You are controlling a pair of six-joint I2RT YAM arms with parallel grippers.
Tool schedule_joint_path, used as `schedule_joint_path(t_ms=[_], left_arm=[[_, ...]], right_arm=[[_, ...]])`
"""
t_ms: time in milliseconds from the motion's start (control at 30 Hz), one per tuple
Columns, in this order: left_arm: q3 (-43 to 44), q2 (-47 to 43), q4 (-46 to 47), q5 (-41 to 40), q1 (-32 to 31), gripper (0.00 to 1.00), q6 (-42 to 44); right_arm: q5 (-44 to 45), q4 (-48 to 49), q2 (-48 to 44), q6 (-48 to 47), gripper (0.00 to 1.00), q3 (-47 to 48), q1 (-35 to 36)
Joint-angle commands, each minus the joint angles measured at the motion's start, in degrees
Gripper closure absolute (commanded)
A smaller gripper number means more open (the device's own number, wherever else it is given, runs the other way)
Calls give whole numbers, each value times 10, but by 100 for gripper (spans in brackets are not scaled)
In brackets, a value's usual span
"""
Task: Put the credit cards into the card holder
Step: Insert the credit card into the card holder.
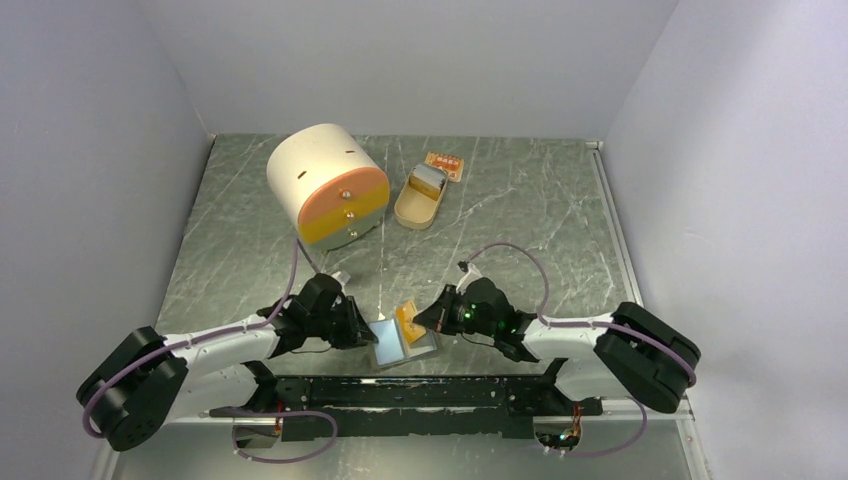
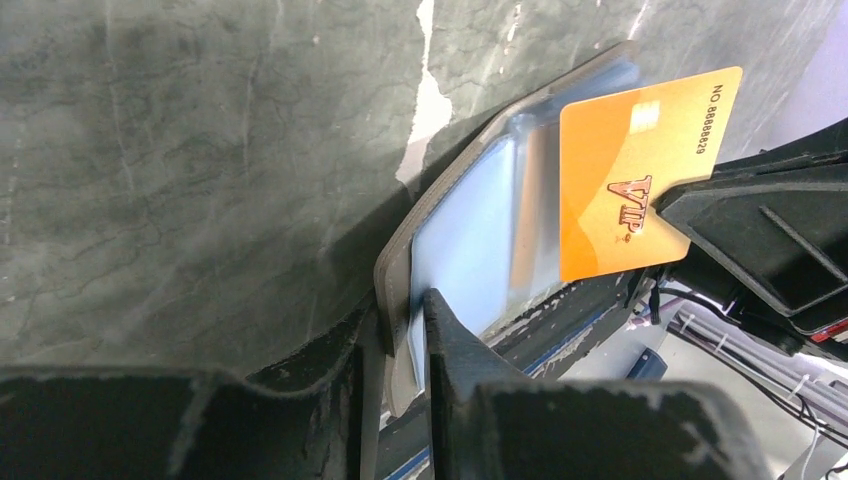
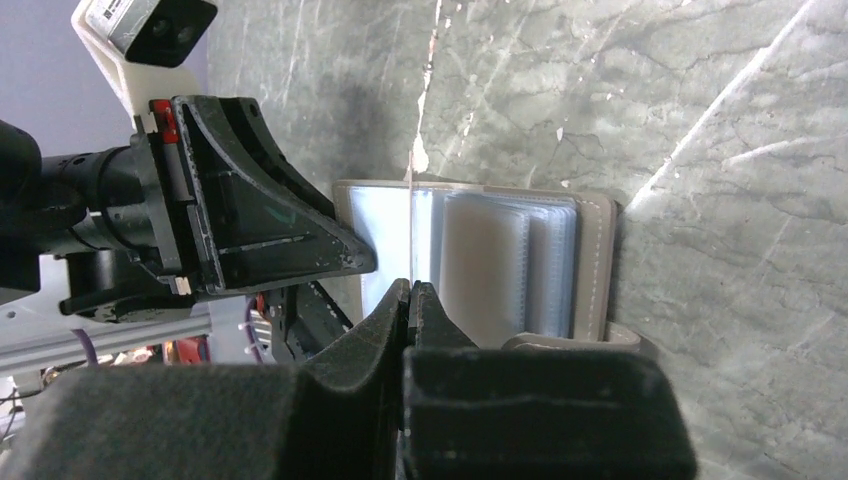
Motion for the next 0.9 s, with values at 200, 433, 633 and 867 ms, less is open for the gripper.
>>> schedule_joint_path(t_ms=[200,433,633,867], left_arm=[[-6,26,7,-5,5,78,1],[-10,31,20,2,5,79,0],[-9,35,20,1,5,80,0],[-9,30,15,-3,5,81,-2]], right_arm=[[-17,120,60,4,100,-27,13],[-21,163,96,11,100,-41,19],[-32,192,114,21,100,-48,22],[18,133,66,27,100,-64,24]])
